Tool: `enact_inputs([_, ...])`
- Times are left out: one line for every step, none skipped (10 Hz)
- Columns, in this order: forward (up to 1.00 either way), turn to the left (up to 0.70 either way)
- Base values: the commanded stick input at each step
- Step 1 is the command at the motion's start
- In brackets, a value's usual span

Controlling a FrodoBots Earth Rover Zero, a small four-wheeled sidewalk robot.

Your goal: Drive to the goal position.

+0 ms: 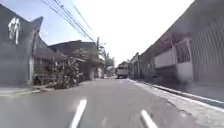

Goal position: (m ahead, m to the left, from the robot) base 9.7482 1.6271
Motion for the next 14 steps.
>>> enact_inputs([1.00,0.00])
enact_inputs([1.00,0.00])
enact_inputs([1.00,0.00])
enact_inputs([1.00,0.00])
enact_inputs([1.00,0.00])
enact_inputs([1.00,0.00])
enact_inputs([1.00,0.00])
enact_inputs([1.00,-0.03])
enact_inputs([1.00,-0.24])
enact_inputs([1.00,-0.37])
enact_inputs([1.00,-0.37])
enact_inputs([1.00,-0.36])
enact_inputs([1.00,-0.32])
enact_inputs([1.00,-0.16])
